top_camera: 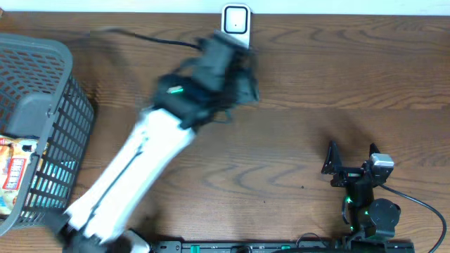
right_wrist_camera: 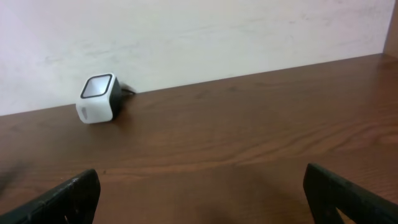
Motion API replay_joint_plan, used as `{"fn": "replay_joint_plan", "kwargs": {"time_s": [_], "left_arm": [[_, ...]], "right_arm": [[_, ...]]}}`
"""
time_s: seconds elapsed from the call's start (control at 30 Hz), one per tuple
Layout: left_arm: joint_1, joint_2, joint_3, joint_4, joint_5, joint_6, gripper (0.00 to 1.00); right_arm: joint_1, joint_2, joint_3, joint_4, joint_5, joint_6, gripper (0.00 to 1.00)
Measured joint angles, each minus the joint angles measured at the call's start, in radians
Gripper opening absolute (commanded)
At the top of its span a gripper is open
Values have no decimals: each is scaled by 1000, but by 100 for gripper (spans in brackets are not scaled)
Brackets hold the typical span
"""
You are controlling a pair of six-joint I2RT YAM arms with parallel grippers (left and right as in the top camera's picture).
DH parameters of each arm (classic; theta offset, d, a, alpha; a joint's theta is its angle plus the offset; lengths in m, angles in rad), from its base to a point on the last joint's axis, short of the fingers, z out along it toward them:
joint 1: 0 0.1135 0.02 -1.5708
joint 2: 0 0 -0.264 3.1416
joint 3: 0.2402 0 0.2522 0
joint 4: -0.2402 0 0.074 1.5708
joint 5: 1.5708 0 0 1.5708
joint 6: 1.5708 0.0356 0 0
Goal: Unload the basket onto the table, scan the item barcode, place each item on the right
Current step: 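Present the green tin to the scanner, then place it on the table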
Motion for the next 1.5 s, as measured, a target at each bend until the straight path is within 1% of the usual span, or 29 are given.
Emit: {"fn": "replay_joint_plan", "kwargs": {"time_s": [0.17,0.27,0.4,0.5,0.63,0.87,0.9,0.97,1.03,1.17,1.2,1.3,1.4,1.5], "left_arm": [[-69,198,0,-7,-100,51,53],[-84,289,0,-8,-128,122,53],[-86,386,0,0,-150,286,53],[-86,443,0,26,-160,452,53],[-86,504,0,37,-170,621,53],[-85,554,0,48,-231,812,53],[-85,554,0,49,-245,835,55],[-85,554,0,48,-264,889,70],[-85,554,0,47,-278,950,77],[-86,554,0,46,-322,1122,82],[-86,554,0,46,-335,1143,82],[-91,554,0,47,-437,1236,83],[-98,554,0,73,-556,1292,83],[-111,537,0,124,-620,1314,83]], "right_arm": [[0,0,0,0,0,0,99],[0,0,0,0,0,0,99],[0,0,0,0,0,0,99],[0,0,0,0,0,0,99],[0,0,0,0,0,0,99],[0,0,0,0,0,0,99],[0,0,0,0,0,0,99],[0,0,0,0,0,0,99],[0,0,0,0,0,0,99],[0,0,0,0,0,0,99],[0,0,0,0,0,0,99],[0,0,0,0,0,0,99],[0,0,0,0,0,0,99],[0,0,0,0,0,0,99]]}}
